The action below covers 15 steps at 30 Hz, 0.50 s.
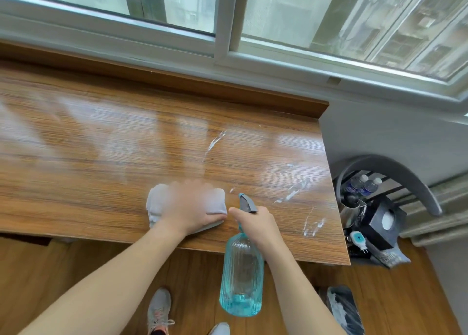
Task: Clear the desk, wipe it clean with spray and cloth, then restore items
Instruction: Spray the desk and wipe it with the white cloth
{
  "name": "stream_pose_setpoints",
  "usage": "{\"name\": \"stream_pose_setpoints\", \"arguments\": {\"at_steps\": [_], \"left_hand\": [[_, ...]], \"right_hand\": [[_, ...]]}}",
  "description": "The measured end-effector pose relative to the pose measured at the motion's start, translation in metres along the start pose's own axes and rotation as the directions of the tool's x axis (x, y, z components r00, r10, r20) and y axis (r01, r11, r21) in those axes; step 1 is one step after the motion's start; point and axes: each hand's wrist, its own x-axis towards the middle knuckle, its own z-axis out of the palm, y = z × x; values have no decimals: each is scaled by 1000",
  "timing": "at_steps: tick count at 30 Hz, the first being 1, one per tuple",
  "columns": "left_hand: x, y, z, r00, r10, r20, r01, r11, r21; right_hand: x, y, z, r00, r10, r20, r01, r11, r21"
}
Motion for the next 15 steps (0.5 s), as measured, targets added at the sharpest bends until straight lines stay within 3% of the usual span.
{"name": "stream_pose_setpoints", "arguments": {"at_steps": [11,15], "left_hand": [[37,15,24,994,86,-65,-89,995,-46],[71,17,32,996,85,-29,-86,996,-34]], "right_hand": [[19,-10,-11,1000,15,-10,-15,1000,-9],[21,-13,-17,999,-7,-44,6,1000,-28]]}}
